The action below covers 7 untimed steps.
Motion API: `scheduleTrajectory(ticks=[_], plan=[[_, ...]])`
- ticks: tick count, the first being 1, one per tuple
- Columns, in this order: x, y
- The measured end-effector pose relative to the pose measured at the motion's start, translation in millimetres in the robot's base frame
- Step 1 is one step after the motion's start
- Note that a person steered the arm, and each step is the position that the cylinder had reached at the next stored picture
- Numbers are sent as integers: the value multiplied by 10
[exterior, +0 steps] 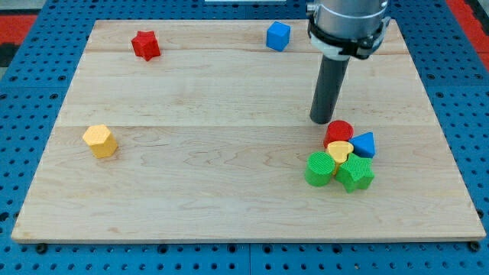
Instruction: Move the blue cube to the top left of the red circle
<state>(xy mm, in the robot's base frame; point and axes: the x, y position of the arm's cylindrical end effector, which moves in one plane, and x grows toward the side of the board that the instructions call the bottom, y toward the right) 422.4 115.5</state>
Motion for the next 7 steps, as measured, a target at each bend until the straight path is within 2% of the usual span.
scheduleTrajectory(ticks=[2, 3, 5, 6, 7], plan=[[-505, 799], [-1013, 1027], [-1642, 733], [-1755, 463], [-2040, 420]])
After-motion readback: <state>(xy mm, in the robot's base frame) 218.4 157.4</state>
